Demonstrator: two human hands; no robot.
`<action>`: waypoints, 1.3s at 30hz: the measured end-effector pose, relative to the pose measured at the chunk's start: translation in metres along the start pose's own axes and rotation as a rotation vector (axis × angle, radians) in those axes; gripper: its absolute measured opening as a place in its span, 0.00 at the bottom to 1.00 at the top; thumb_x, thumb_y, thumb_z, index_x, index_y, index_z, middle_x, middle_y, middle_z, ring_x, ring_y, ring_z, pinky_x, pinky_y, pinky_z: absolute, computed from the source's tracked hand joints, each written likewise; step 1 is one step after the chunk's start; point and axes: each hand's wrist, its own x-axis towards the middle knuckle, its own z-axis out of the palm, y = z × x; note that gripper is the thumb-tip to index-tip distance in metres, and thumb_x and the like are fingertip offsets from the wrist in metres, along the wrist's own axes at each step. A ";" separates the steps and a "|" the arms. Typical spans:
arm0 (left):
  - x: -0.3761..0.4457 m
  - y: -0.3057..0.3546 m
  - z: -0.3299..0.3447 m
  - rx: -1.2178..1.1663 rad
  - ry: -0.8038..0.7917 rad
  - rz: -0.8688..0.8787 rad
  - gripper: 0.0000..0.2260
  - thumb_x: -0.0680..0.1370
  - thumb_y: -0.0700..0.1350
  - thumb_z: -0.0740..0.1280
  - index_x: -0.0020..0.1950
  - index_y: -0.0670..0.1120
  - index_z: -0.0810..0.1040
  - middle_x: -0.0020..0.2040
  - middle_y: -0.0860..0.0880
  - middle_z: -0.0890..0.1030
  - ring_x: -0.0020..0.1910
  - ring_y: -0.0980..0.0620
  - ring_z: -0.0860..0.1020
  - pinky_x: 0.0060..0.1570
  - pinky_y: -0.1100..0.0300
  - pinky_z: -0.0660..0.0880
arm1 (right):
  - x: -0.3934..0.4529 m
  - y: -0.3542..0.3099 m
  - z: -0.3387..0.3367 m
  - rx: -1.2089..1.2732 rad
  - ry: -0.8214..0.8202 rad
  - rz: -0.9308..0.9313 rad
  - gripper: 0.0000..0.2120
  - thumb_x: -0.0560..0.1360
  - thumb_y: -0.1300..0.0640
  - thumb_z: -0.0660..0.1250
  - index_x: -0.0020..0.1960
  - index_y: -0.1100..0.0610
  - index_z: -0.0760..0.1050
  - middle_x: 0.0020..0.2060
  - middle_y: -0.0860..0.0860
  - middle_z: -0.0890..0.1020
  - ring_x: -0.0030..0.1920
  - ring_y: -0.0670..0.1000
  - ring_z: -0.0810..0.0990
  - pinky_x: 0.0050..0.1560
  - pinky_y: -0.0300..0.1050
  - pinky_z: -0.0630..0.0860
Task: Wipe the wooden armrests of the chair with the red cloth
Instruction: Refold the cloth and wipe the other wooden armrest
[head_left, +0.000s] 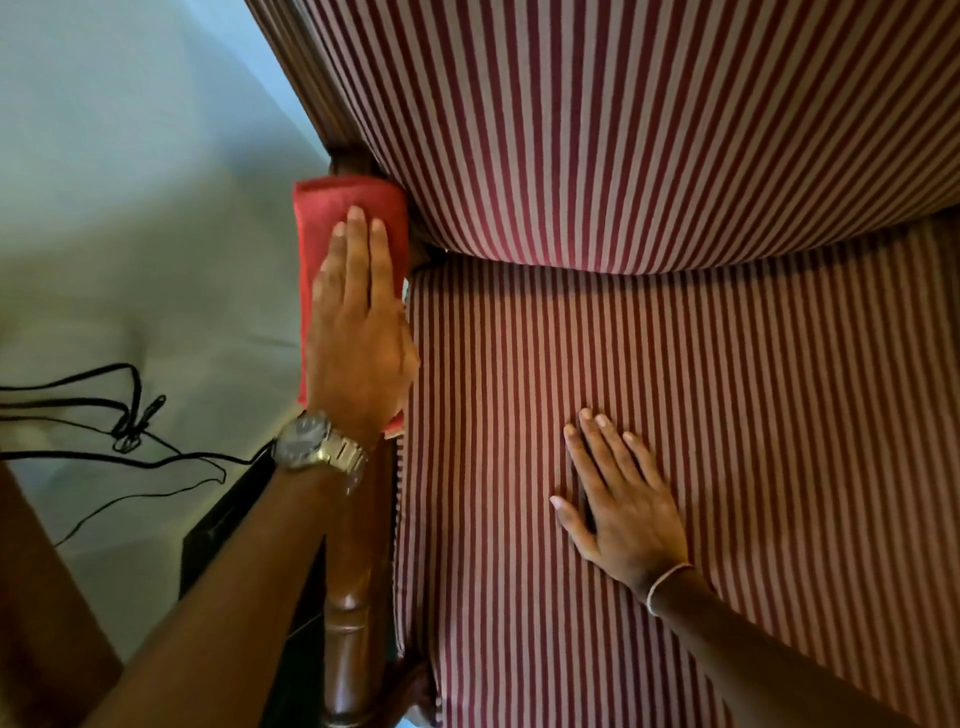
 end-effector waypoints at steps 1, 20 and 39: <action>-0.018 -0.002 0.001 -0.015 0.000 -0.001 0.28 0.83 0.41 0.55 0.81 0.39 0.49 0.83 0.39 0.50 0.83 0.41 0.49 0.81 0.42 0.53 | 0.000 0.000 -0.001 0.001 0.006 -0.004 0.36 0.82 0.35 0.53 0.83 0.55 0.55 0.83 0.55 0.57 0.84 0.53 0.54 0.83 0.57 0.55; -0.018 -0.005 -0.002 -0.075 0.014 -0.010 0.29 0.82 0.40 0.56 0.82 0.41 0.50 0.83 0.41 0.52 0.83 0.43 0.50 0.81 0.42 0.56 | 0.000 0.000 -0.005 -0.011 -0.002 -0.022 0.37 0.82 0.34 0.52 0.83 0.55 0.55 0.84 0.55 0.56 0.84 0.54 0.54 0.83 0.57 0.56; -0.200 -0.062 -0.052 -0.762 -0.308 -0.854 0.43 0.63 0.66 0.69 0.76 0.52 0.67 0.54 0.52 0.83 0.54 0.48 0.82 0.56 0.46 0.81 | 0.071 -0.150 -0.117 1.644 -0.427 0.391 0.19 0.77 0.54 0.73 0.66 0.51 0.73 0.56 0.53 0.84 0.53 0.43 0.85 0.56 0.42 0.83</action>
